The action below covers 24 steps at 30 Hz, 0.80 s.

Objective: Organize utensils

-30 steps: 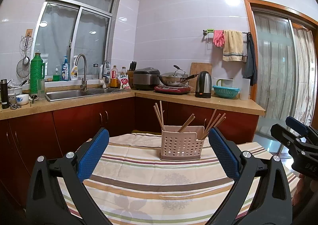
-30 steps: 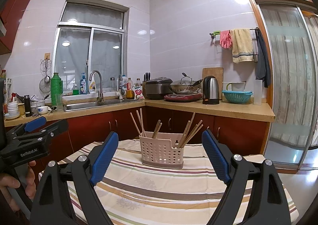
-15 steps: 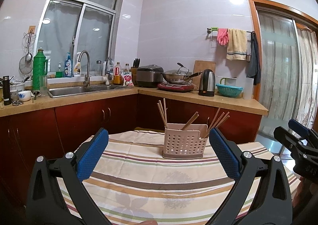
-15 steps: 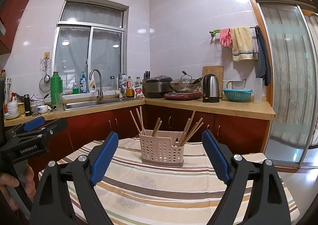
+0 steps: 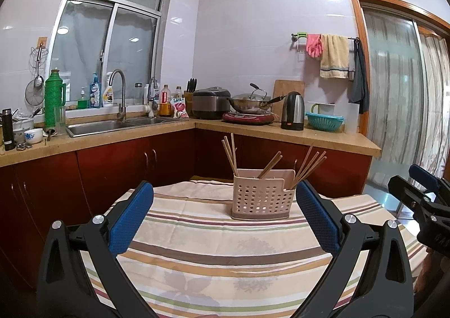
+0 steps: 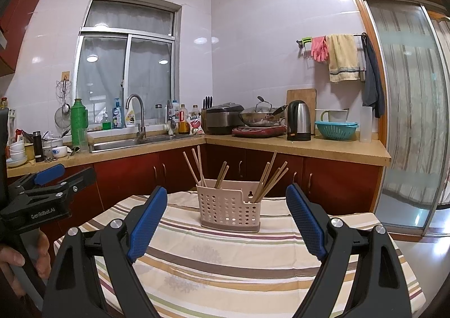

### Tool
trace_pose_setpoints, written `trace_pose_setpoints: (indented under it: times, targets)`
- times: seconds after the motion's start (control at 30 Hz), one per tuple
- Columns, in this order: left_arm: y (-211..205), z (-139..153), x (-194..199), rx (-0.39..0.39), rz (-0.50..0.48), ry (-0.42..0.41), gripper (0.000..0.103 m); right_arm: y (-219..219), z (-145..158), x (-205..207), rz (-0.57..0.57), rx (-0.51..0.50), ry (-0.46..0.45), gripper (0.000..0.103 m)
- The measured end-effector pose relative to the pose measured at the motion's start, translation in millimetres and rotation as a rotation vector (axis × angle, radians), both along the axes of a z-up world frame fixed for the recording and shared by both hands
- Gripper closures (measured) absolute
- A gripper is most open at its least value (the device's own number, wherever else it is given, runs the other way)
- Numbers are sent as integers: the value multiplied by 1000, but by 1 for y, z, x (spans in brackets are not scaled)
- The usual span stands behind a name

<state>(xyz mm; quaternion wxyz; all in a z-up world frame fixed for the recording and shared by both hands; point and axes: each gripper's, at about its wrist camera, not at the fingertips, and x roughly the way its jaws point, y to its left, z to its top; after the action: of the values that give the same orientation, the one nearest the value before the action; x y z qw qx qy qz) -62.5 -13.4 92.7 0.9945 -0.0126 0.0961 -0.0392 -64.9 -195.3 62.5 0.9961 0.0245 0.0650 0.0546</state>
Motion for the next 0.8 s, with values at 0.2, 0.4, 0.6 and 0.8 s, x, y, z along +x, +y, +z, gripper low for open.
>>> trace_pose_setpoints:
  times: [0.2,0.4,0.6,0.8]
  targets:
    - [-1,-8,10,-7,-2,36,4,-1,-4,5,-1,-1,17,19]
    - [-3,-18,21,0,-8,71,4,0,-8,9,-1,1,34,19]
    - [-2,-27,27,-24,13,59,4,-2,-13,16,-1,4,55,19]
    - [-8,-31,39,18,-1,56,4,-4,-20,25,-1,8,85,19]
